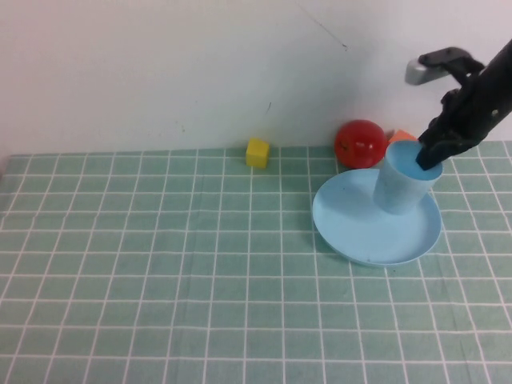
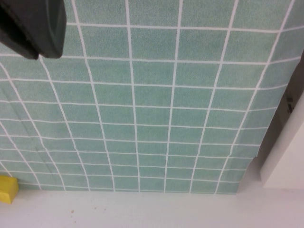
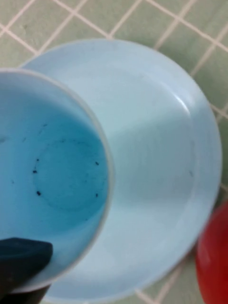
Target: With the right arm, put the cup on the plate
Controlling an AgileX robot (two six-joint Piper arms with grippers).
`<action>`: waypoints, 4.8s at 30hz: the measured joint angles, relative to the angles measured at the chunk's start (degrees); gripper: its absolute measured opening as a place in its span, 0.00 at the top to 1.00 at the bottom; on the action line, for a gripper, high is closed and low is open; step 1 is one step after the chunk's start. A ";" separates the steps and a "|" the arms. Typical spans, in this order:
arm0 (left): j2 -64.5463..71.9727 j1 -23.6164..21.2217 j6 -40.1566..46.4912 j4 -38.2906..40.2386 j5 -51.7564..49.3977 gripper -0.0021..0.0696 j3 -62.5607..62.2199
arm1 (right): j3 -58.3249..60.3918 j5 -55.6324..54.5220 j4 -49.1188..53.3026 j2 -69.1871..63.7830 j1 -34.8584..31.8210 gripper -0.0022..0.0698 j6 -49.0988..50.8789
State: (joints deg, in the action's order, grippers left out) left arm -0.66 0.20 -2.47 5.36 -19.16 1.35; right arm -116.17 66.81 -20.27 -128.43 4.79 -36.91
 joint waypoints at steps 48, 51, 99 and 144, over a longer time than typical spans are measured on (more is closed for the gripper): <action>0.00 0.00 0.00 0.00 0.00 0.97 0.00 | -6.67 4.11 12.00 27.18 6.66 0.96 4.99; 0.00 0.00 0.00 0.00 0.00 0.97 0.00 | -5.09 4.11 12.00 30.46 6.66 0.96 5.11; 0.00 0.00 0.00 0.00 0.00 0.98 0.00 | 99.29 -52.96 10.99 118.74 3.22 0.97 8.74; 0.00 0.00 0.00 0.00 0.00 0.98 0.00 | 117.77 -46.00 25.14 129.01 -3.62 0.97 35.30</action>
State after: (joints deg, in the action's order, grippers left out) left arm -0.66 0.20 -2.47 5.36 -19.16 1.35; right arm 1.61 20.81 4.88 0.58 1.17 -1.60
